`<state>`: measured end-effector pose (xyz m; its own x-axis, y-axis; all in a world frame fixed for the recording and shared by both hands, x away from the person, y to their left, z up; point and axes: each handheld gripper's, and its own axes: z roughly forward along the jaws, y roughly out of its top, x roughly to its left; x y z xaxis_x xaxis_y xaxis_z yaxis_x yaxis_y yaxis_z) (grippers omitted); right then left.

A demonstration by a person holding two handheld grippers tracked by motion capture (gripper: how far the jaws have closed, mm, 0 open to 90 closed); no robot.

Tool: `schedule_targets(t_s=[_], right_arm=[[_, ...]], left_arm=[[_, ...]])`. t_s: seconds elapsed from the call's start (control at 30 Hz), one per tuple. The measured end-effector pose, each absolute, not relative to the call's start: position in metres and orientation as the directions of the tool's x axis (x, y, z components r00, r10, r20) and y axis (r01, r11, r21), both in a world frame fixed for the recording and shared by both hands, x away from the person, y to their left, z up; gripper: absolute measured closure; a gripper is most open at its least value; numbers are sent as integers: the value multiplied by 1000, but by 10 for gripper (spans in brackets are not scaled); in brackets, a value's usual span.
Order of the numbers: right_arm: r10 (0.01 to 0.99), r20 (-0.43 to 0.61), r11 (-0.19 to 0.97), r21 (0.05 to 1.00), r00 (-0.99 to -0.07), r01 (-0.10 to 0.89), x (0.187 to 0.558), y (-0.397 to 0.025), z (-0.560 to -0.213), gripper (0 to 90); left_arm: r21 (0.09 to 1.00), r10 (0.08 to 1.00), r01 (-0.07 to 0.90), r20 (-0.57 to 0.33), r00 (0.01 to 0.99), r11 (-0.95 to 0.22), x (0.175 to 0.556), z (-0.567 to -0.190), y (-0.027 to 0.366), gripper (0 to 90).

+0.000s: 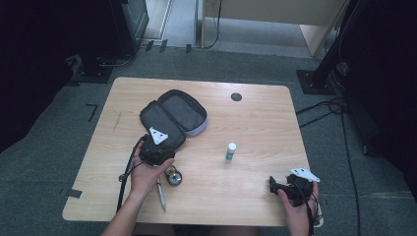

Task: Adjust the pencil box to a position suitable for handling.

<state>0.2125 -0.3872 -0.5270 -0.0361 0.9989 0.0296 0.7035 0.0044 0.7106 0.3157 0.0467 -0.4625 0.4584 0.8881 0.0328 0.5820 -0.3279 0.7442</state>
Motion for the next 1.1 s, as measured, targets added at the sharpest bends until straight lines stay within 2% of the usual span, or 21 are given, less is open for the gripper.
schedule_targets(t_s=[0.07,0.23,0.3,0.37,0.47,0.5,0.57,0.63,0.83,0.97,1.0,1.1], right_arm=[[999,28,6,711,-37,703,212,-387,-527,0],[999,29,6,711,-37,703,212,-387,-527,0],[999,28,7,711,-38,703,212,-387,-527,0],[999,28,7,711,-38,703,212,-387,-527,0],[999,28,7,711,-38,703,212,-387,-527,0],[999,28,7,711,-38,703,212,-387,-527,0],[999,28,7,711,-38,703,212,-387,-527,0],[999,28,6,711,-37,703,212,-387,-527,0],[999,27,8,710,-38,704,212,-387,-527,0],[999,28,7,710,-38,704,212,-387,-527,0],[999,27,8,711,-38,703,212,-387,-527,0],[999,27,8,711,-39,703,212,-387,-527,0]], left_arm=[[740,871,577,25,490,-346,316,-464,42,539],[717,860,583,43,509,-382,321,-471,35,577],[708,860,585,60,507,-395,322,-473,33,639],[700,858,590,62,510,-402,323,-475,33,657],[678,849,596,78,523,-430,324,-479,33,763],[675,846,596,79,527,-435,324,-480,34,763],[673,845,596,83,528,-438,325,-480,36,818],[680,835,586,70,546,-440,325,-480,38,900],[670,815,584,56,576,-459,327,-480,46,900],[691,816,582,19,578,-429,325,-478,51,900],[694,817,578,25,577,-430,325,-477,50,839],[706,814,559,43,579,-435,324,-477,45,802]])
